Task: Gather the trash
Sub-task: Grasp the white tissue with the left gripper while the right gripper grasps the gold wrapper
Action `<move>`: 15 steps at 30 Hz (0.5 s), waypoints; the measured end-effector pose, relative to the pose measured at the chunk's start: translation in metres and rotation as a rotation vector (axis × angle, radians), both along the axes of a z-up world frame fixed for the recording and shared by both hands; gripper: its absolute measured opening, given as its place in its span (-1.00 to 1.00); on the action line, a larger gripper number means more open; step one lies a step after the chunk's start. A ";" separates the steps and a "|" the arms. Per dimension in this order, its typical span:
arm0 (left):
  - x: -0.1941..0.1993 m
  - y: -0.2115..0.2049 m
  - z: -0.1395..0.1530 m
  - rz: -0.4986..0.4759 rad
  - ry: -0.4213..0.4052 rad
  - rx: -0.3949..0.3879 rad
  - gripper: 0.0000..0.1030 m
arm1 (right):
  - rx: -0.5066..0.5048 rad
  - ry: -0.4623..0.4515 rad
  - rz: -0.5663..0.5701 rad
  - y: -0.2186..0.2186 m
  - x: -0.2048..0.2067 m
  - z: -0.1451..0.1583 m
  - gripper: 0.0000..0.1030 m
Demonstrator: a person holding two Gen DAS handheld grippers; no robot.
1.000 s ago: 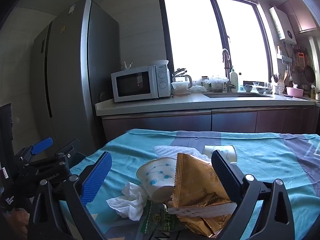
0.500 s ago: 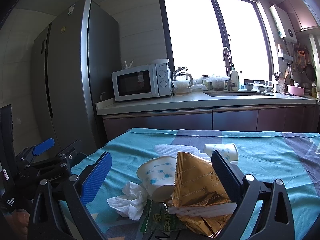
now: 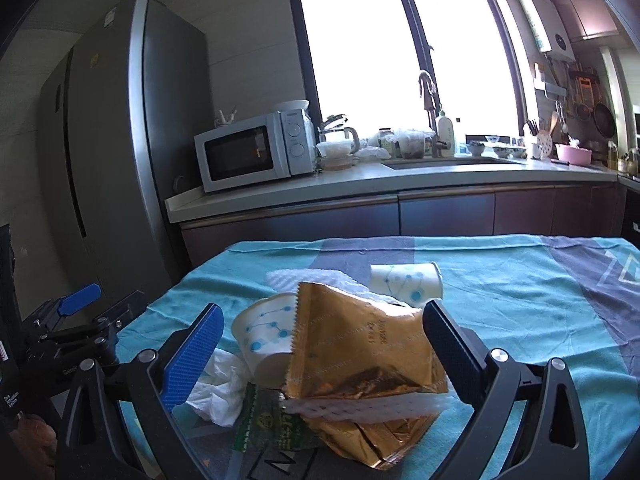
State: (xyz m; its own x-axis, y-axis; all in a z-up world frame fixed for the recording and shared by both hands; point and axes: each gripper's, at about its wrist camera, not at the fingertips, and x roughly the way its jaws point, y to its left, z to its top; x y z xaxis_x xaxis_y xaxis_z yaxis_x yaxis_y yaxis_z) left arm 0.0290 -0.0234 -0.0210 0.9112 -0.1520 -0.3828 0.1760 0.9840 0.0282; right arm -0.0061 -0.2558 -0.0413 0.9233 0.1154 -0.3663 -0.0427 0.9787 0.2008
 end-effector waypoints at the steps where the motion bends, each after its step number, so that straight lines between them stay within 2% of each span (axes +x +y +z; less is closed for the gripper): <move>1: 0.004 -0.003 -0.003 -0.020 -0.011 0.021 0.89 | 0.016 0.017 -0.005 -0.006 0.002 -0.002 0.87; 3: 0.011 -0.010 -0.010 -0.058 -0.010 0.040 0.89 | 0.042 0.041 -0.013 -0.016 0.006 -0.007 0.87; 6: 0.023 -0.021 -0.022 -0.128 0.021 0.052 0.89 | 0.069 0.073 0.002 -0.024 0.011 -0.013 0.72; 11: 0.039 -0.028 -0.039 -0.240 0.198 -0.017 0.75 | 0.127 0.139 0.029 -0.034 0.022 -0.026 0.64; 15: 0.040 -0.032 -0.051 -0.304 0.322 -0.092 0.52 | 0.164 0.169 0.044 -0.039 0.027 -0.033 0.58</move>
State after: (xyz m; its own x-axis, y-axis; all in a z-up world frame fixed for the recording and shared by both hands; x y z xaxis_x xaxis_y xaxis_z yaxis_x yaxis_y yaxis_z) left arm 0.0688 -0.0558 -0.0722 0.6568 -0.4413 -0.6115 0.4431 0.8820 -0.1606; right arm 0.0207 -0.2947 -0.0744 0.8434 0.2251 -0.4879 -0.0371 0.9303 0.3649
